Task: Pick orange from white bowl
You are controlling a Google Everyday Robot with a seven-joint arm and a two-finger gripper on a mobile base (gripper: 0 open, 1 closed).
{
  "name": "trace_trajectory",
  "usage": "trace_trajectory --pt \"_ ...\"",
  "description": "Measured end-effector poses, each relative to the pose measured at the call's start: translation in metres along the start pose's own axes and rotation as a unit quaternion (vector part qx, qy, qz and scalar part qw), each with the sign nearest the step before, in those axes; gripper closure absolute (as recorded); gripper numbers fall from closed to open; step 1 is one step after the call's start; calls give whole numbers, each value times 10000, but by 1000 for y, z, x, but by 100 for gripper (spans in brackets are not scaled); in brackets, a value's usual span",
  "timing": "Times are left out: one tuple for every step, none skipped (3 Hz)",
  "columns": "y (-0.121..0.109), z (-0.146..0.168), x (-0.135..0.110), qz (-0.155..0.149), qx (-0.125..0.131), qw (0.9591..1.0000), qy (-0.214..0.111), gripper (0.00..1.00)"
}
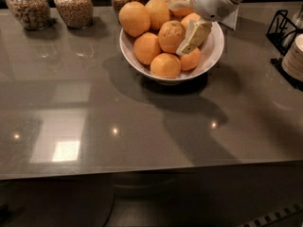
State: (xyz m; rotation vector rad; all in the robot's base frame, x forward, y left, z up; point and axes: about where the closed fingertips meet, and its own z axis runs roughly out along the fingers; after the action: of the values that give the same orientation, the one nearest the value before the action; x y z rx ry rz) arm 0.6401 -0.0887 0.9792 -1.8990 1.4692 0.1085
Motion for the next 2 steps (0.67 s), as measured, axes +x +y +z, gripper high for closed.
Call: trace_trajectory --pt "-3 11 0 -385 -180 9990 122 32" --pt "-8 21 3 -690 -299 9967 299 30"
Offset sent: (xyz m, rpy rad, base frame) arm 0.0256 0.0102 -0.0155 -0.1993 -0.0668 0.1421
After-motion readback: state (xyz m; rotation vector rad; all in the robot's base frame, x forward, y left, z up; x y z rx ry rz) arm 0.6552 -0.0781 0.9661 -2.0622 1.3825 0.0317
